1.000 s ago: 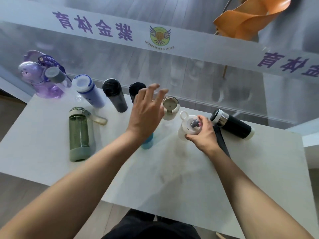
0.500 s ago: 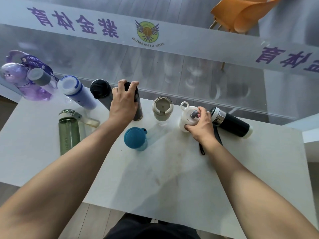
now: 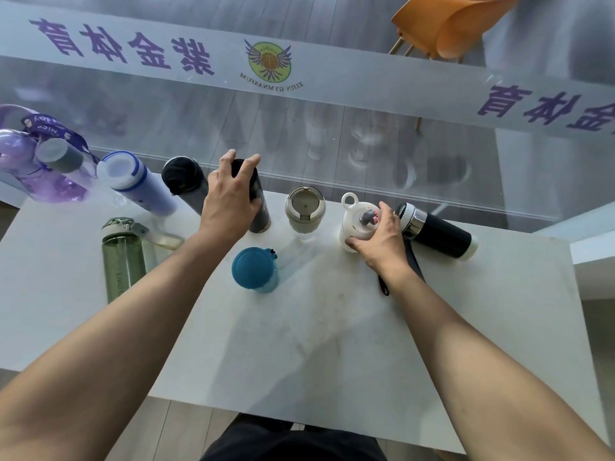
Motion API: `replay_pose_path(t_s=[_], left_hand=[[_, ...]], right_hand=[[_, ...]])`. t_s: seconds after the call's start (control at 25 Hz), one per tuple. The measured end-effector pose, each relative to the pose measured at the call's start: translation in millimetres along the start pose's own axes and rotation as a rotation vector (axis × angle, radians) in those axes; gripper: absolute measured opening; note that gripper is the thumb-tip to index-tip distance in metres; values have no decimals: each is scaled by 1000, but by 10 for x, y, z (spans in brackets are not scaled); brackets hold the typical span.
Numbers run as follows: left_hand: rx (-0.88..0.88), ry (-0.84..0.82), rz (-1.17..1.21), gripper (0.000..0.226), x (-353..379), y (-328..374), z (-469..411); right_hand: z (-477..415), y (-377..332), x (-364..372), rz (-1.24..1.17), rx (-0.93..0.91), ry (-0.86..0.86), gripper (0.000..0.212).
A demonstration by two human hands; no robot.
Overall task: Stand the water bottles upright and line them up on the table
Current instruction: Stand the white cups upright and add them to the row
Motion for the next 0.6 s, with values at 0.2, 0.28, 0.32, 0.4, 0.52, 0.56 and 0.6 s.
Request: replay_pose_path(t_s=[0.2, 0.28, 0.32, 0.4, 0.52, 0.56, 0.6], left_hand=[[61, 102, -113, 72, -41, 100, 135], [97, 125, -86, 68, -56, 193, 247], [124, 131, -70, 66, -56, 241, 321], [193, 128, -48, 62, -30, 353, 488], [288, 85, -7, 55, 89, 542, 743], [321, 68, 4, 54, 138, 616, 831], [350, 51, 11, 54, 186, 686, 909]], right_hand=[[191, 21, -135, 65, -3, 31, 109], [292, 30, -205, 81, -26, 65, 104], [345, 36, -233, 90, -44, 93, 101], [465, 33, -304, 97, -75, 163, 89], [633, 27, -438, 71, -65, 230, 72], [690, 41, -494, 70, -63, 254, 69], [734, 62, -545, 77, -65, 271, 66]])
Point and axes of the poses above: each hand's wrist, its own z-axis away from the middle knuckle, its own x-axis out of the palm, y = z × x, the point moved 2 cm from there along -z, towards the middle knuckle, and after that the axes turned 11 degrees about -x, right-handed, at the moved point
